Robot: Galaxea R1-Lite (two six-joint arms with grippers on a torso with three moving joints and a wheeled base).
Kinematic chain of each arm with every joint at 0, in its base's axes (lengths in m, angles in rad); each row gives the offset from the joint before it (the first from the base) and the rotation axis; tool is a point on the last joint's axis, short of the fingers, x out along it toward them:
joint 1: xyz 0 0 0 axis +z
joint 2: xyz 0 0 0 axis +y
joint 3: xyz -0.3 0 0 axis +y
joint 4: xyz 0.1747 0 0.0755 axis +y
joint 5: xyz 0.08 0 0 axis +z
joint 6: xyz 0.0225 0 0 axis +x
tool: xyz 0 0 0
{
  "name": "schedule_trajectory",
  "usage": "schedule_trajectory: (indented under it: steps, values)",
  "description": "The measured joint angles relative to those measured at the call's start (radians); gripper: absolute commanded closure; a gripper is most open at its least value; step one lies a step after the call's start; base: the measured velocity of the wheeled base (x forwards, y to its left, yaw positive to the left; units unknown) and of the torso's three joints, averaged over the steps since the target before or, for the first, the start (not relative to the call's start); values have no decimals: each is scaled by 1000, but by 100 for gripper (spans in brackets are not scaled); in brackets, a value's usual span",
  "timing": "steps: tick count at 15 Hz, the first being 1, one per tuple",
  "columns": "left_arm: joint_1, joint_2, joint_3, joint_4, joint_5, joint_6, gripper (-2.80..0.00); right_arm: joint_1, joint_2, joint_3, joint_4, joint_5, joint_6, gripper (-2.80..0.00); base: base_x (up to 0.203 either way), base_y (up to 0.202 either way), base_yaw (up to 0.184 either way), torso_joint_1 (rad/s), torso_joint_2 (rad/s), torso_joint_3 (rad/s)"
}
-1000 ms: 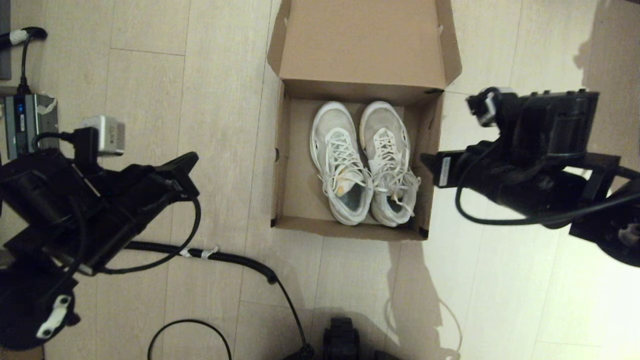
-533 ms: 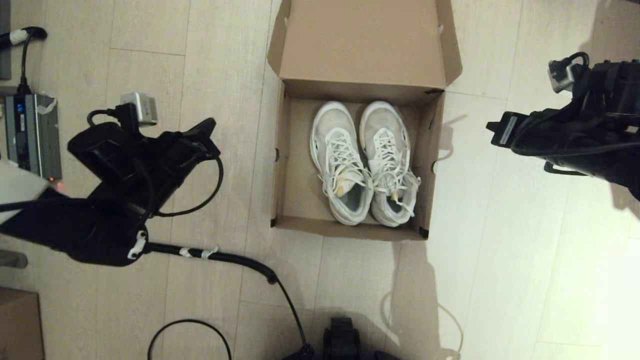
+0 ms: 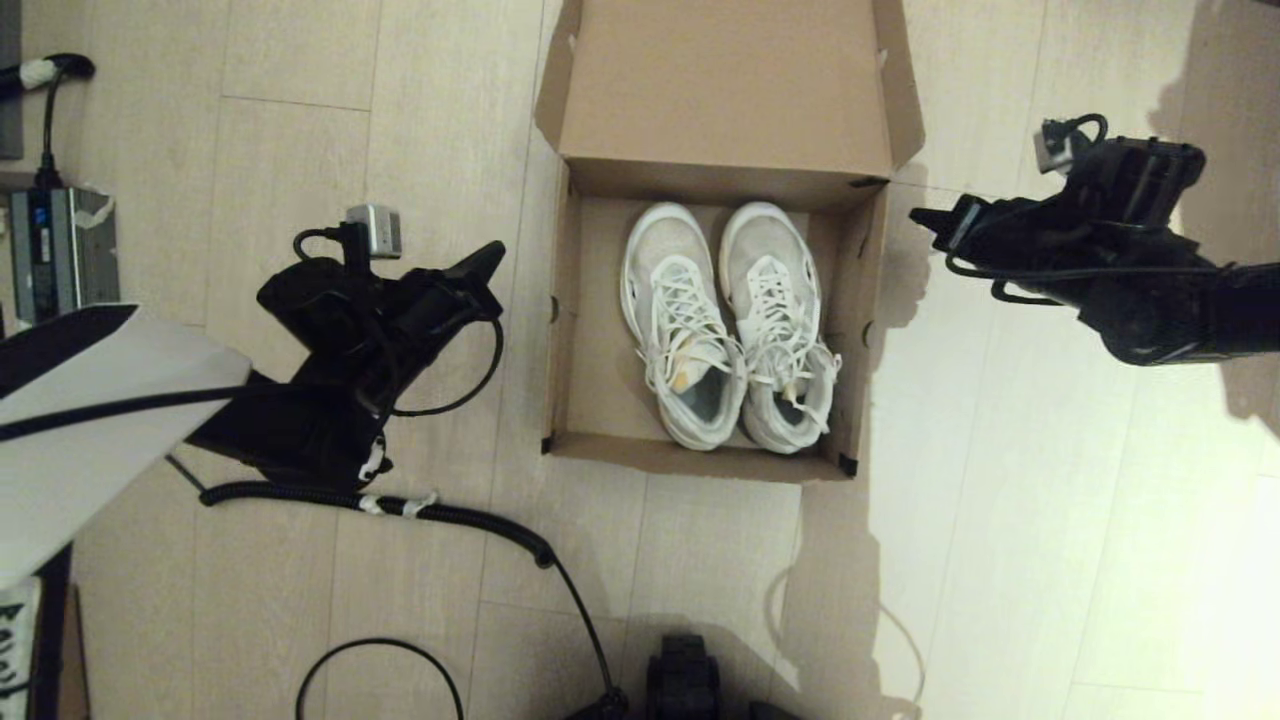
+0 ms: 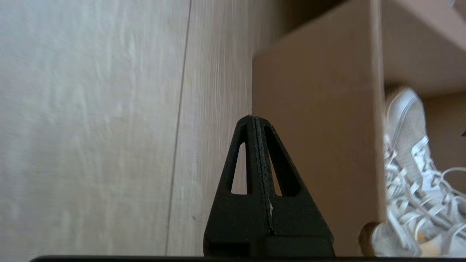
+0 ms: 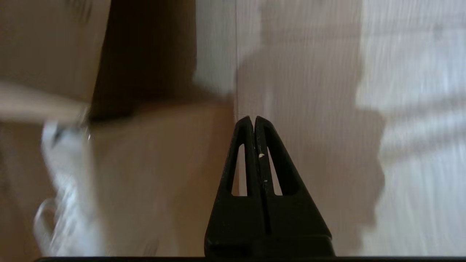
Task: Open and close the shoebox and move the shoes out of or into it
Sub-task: Close the shoe box
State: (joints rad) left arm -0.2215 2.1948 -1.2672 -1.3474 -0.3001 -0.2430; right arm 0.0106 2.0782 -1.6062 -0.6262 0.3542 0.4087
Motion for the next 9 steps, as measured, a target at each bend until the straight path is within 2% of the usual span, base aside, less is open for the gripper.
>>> schedule_trajectory:
  steps: [4, 6, 9]
  values:
    - [-39, 25, 20, -1, 2, 10, 0, 2, 136, -182, -40, -101, 68, 0, 0, 0, 0, 0, 0, 0]
    - [-47, 29, 53, -4, 1, 37, 0, 5, 186, -280, -33, -145, 117, 0, 0, 0, 0, 0, 0, 0]
    - [-68, 34, 79, -7, 1, 49, 0, 1, 226, -341, -20, -163, 200, 0, 0, 0, 0, 0, 0, 0]
